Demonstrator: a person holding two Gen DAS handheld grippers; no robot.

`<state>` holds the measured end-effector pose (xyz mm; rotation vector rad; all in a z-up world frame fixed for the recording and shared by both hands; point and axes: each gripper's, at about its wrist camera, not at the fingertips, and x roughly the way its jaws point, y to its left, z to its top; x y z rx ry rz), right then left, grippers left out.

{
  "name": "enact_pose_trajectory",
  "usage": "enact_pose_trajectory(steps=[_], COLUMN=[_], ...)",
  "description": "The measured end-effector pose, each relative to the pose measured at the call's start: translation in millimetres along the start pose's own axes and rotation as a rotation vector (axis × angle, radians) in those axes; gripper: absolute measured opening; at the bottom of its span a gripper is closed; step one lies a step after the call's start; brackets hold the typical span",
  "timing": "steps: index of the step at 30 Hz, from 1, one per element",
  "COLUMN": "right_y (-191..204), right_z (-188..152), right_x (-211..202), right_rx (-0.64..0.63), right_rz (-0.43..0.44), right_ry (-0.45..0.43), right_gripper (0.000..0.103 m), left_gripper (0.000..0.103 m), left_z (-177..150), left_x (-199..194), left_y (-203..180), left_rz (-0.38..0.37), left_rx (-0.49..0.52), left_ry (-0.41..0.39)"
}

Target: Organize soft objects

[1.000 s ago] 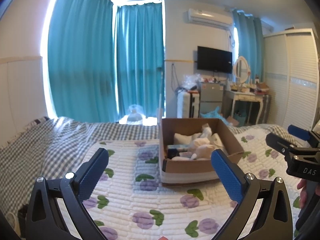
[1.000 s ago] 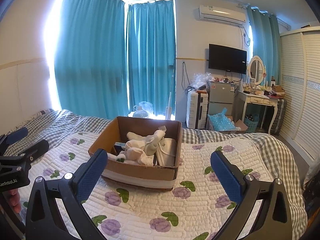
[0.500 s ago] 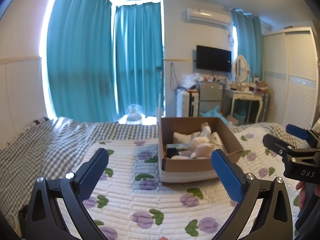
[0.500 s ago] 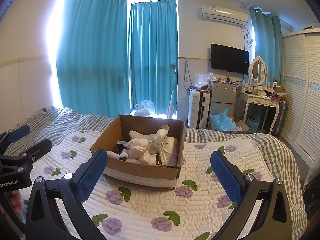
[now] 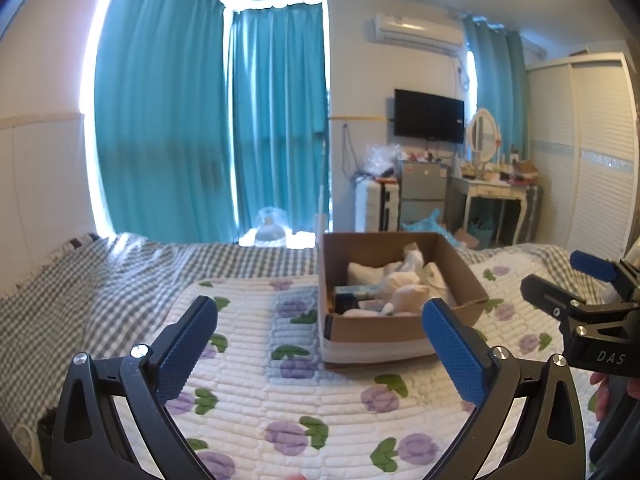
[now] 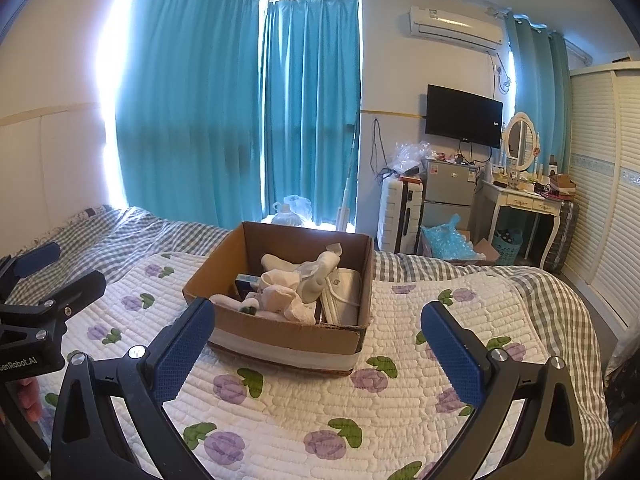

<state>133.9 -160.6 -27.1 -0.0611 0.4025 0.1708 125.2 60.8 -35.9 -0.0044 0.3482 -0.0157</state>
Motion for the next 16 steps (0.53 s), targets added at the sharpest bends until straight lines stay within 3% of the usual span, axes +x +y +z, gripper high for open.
enact_pose_trajectory(steps=[16], right_y=[1.2], right_z=[-2.8], right_x=[3.5], right_rx=[-0.002], right_rz=[-0.006], right_ry=[0.011], right_gripper=[0.103], left_gripper=[0.103], left_z=[-0.4], left_x=[-0.3], left_y=[3.8], left_rz=[0.001], left_rx=[-0.022], left_ry=[0.006])
